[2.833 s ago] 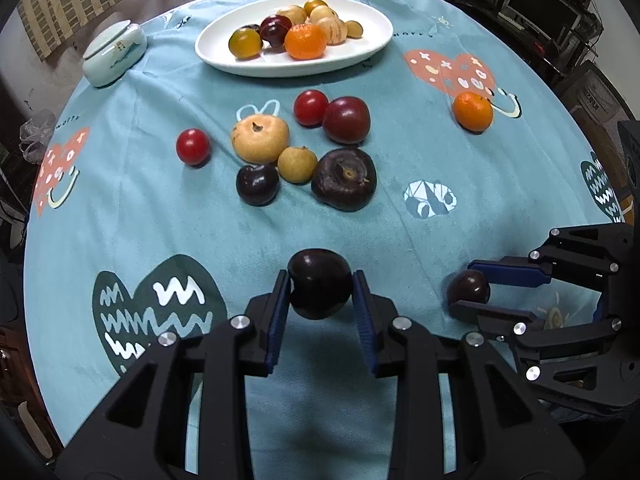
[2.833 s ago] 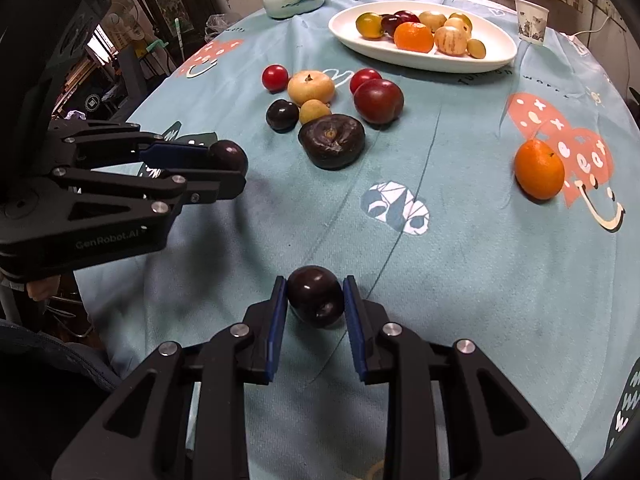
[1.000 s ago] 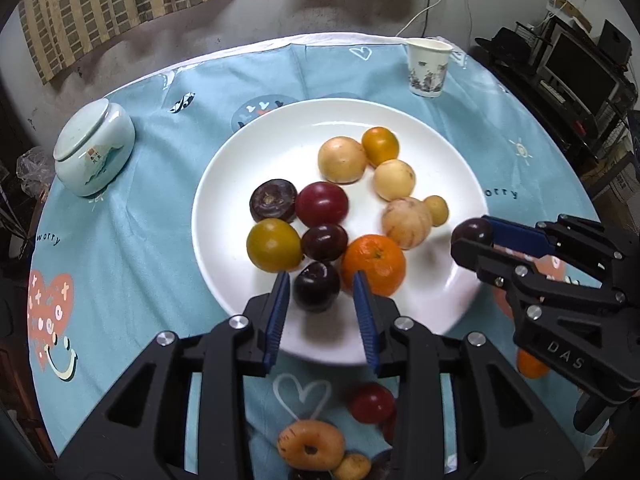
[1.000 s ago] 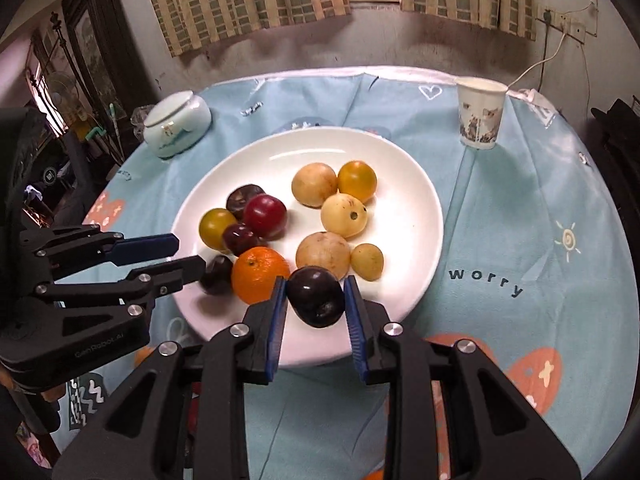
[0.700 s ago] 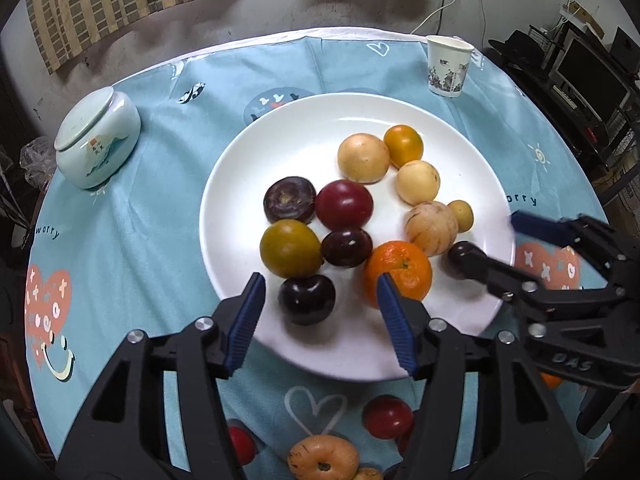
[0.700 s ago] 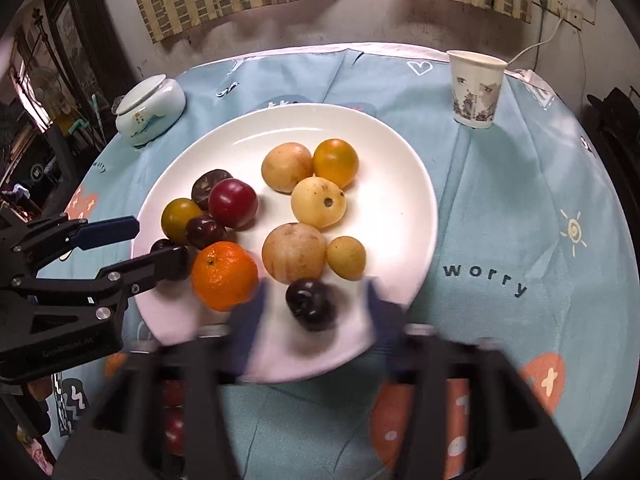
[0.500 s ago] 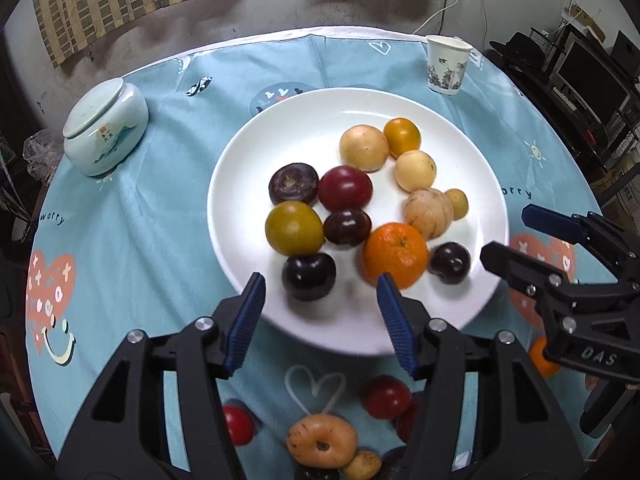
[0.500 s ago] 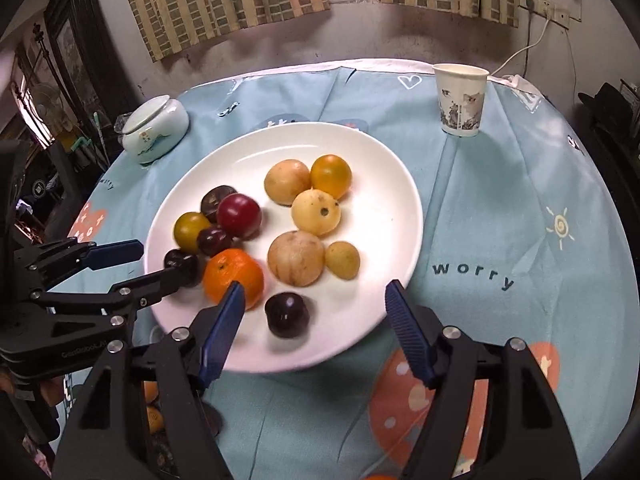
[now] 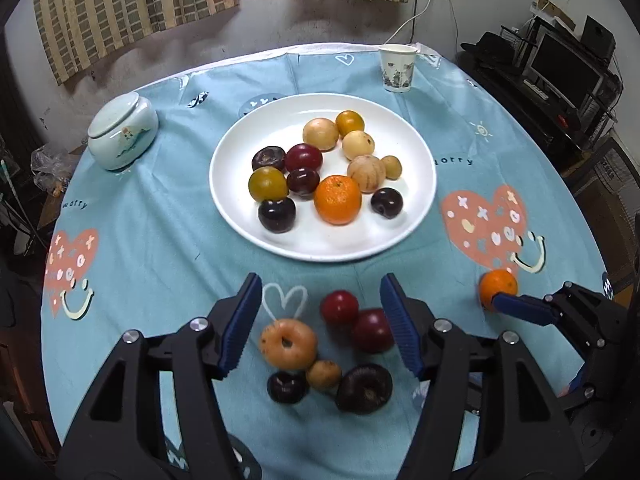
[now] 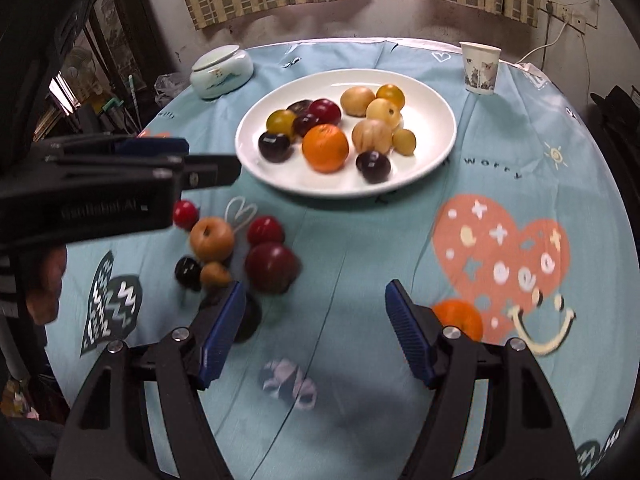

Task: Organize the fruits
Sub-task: 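Withdraw both tools from the plate toward the remaining fruits, then grasp the large dark brown fruit with the right tool while the left tool grasps a dark plum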

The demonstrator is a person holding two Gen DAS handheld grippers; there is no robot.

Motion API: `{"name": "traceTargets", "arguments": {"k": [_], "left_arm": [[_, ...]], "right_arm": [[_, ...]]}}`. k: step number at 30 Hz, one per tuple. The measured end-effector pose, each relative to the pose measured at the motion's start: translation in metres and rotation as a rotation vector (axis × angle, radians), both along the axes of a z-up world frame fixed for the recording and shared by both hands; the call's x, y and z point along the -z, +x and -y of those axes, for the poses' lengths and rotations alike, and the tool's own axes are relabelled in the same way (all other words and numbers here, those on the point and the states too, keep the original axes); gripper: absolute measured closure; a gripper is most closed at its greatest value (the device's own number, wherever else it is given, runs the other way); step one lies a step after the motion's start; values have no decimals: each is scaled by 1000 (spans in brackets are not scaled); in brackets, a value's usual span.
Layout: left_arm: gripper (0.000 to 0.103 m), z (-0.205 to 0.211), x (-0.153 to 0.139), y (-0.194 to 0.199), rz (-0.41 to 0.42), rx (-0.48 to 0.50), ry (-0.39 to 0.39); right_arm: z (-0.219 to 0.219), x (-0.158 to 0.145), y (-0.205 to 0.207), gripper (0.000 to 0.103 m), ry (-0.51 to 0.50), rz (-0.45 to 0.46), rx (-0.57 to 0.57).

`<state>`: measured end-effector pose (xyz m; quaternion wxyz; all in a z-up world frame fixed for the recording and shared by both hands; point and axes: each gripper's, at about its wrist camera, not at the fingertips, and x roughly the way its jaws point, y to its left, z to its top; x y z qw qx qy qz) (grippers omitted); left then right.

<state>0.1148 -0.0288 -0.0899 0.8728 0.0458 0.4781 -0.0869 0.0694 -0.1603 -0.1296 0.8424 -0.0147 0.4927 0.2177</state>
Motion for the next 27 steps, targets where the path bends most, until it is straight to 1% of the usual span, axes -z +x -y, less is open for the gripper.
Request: {"name": "traceTargets", "arguments": {"k": [7,14,17,22,24,27], "left_arm": [[37,-4,-22,-38,51,8,8],[32,-16,-26,-64,60,-12,16],[29,-37,-15,-75,40,-57,19],[29,-90,22,-90,-74,-208,20],[29,-107,29,-97,-98,-249,14],[29,-120,32,-104,-107,-272,14]], "right_arm": [[3,-10,-39,30,24,3,1],[-7,-10,-59,30,13,6,-19],[-15,-4,-64,30,6,5,-41],[-41,14,-64,30,-36,1,-88],[-51,23,-58,30,-59,-1,-94],[-62,34,-44,30,-78,-14,-85]]}}
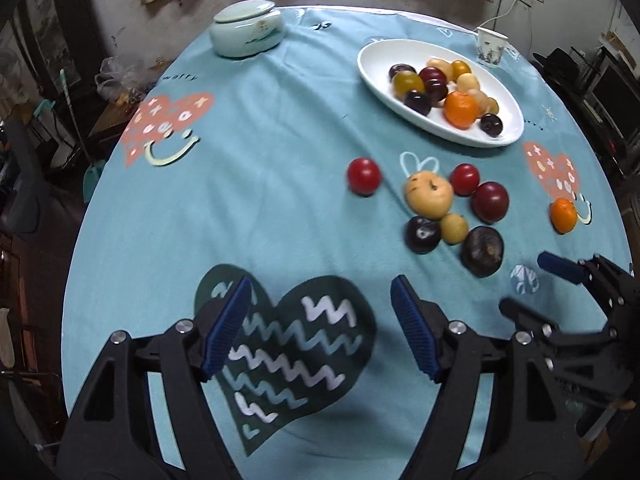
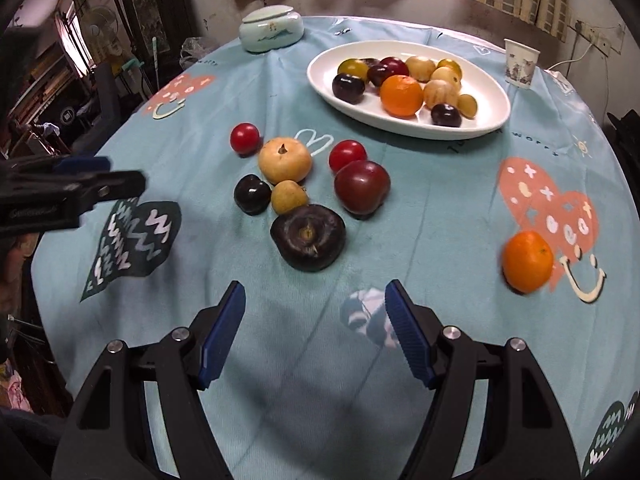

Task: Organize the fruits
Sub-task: 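Grasp the large dark brown fruit with the right tool while the left tool grasps a dark plum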

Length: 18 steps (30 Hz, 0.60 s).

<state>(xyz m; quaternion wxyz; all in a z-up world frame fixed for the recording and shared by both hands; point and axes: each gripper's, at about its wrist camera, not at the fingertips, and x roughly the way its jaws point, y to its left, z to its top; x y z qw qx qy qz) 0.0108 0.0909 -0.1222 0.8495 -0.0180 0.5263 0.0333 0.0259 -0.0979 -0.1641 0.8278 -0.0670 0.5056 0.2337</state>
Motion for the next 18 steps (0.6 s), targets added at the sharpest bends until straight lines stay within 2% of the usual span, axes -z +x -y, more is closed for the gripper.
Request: {"name": "traceTargets", "arguments": {"k": [5,6,7,8,11,13,16,18], "left_arm": [[29,-2,-1,-1,-5,9,3],[29,1,1,2,-9,16,3],[29,3,2,3,-10,24,0],[29,7,3,6,-11,36,-3],[30,26,10,18,-13,107,-15],[33,39,16,27,-18,152,-17],[42,57,30,42,-33,222,-25],[51,65,42,52,-55,242,-26]], "right_arm": [[-20,15,20,30,-34,-15,-17],[-21,17,23,33,-44,-15,-16],[-23,20,25,50,-45,-26,-25],[-24,21,25,56,-44,-38,-36],[-19,14,20,56,-36,-40,-65],[-8,8,17,56,-8,-49,-45],[12,2,15,56,25,-59,3],[24,-2,15,56,37,-64,34]]}}
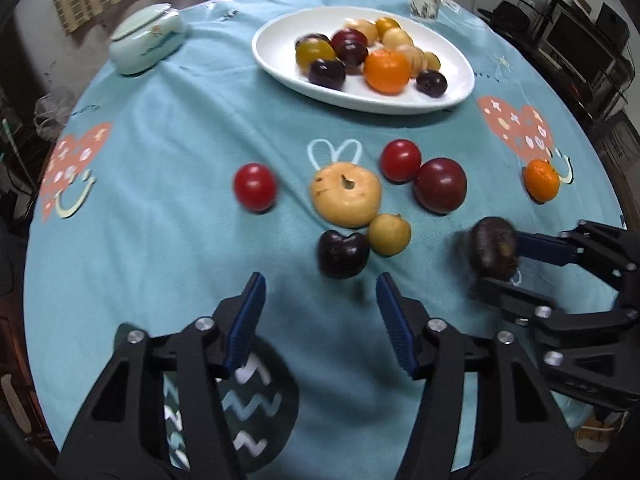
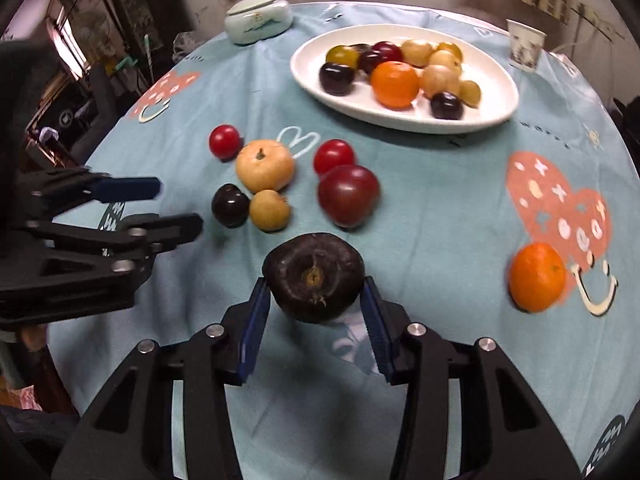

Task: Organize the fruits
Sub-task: 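Grasp the large dark brown fruit with the right tool while the left tool grasps a dark plum, then carry both dark fruits onto the white plate and open both tools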

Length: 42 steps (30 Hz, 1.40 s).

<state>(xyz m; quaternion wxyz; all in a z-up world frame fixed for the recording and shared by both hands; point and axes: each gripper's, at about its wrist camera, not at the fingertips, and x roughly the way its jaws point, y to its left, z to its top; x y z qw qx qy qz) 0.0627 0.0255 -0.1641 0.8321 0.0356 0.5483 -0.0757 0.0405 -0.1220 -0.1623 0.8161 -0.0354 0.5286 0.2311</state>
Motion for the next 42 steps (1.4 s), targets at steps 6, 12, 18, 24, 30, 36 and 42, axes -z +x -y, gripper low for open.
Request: {"name": "traceTargets", "arguments": {"k": [6,12,18,24,30,36,42], "left_arm": [[63,7,19,17,-31,41,-16],[74,8,4,15,6,57,-37],[73,16,-34,4,90,56,-3],[73,33,-52,-6,117,81,10],[73,40,-71,3,158,79,17],[73,46,-94,38,208,76,5],[73,53,-97,76,212,78,1]], "right_arm": [[17,0,-2,56,18,-20,57],[10,0,-3,56,25,-21,38],[3,-11,-12,56,43,-4,-3],[4,-24,-18,56,55,33,-9],[14,-50,-2,56,61,105,18],[22,-74,36,56,63,180,49],[26,-81,76,56,65,211,69]]}}
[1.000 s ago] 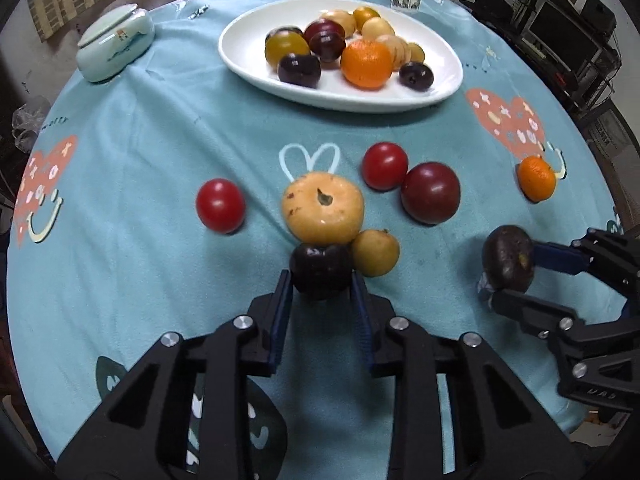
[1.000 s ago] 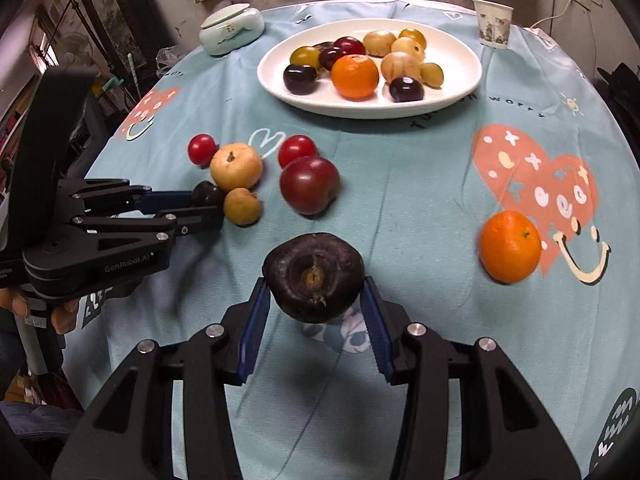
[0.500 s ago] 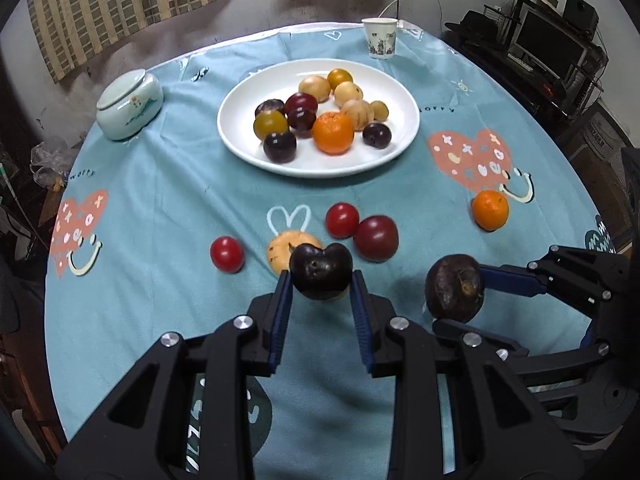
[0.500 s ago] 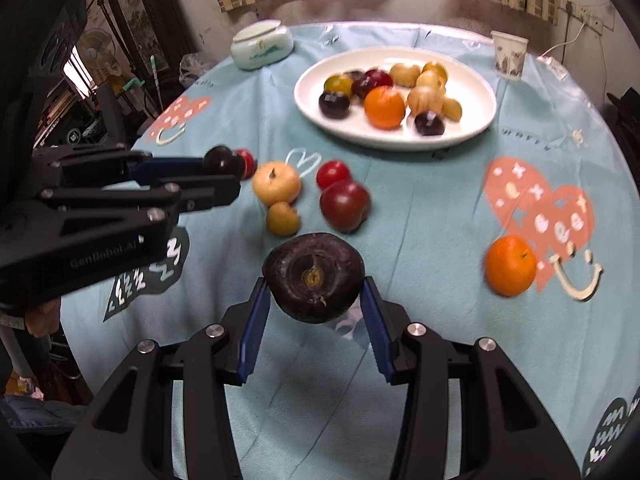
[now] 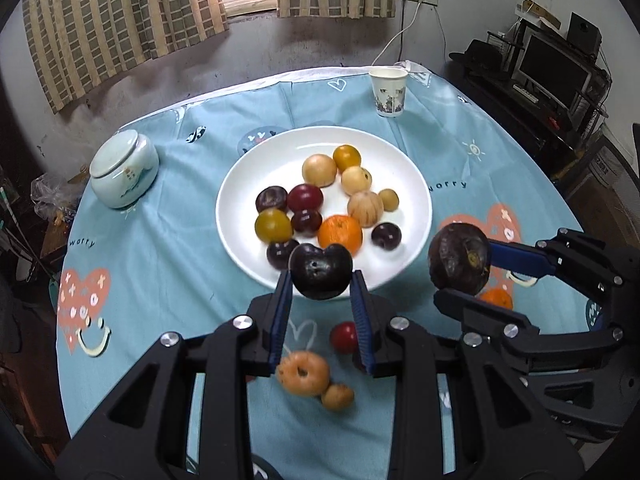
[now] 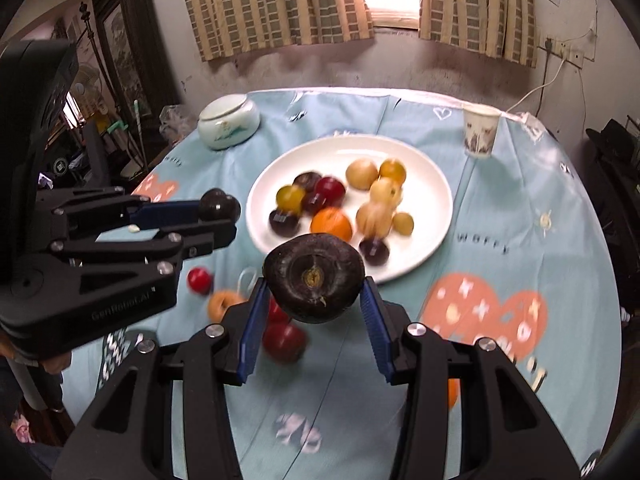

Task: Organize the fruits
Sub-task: 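Carry both dark fruits onto the white plate and open both tools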

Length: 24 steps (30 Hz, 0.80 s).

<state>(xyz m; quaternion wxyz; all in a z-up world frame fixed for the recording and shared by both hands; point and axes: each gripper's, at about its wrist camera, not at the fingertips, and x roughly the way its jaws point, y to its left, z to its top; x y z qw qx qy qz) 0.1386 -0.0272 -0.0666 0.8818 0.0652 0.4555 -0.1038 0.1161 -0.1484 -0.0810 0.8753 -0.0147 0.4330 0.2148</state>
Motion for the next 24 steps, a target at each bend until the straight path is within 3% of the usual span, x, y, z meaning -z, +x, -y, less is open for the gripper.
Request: {"name": "traceTargets", "arguments": {"k": [15,24], "left_arm": [[73,-10,43,85,-77,-67,-7],[73,-9,61,116,-68,-71,32]], "right_arm": [[-2,34,90,56,-11,-28,52],[-13,54,136,56,-16,-53,37]]}}
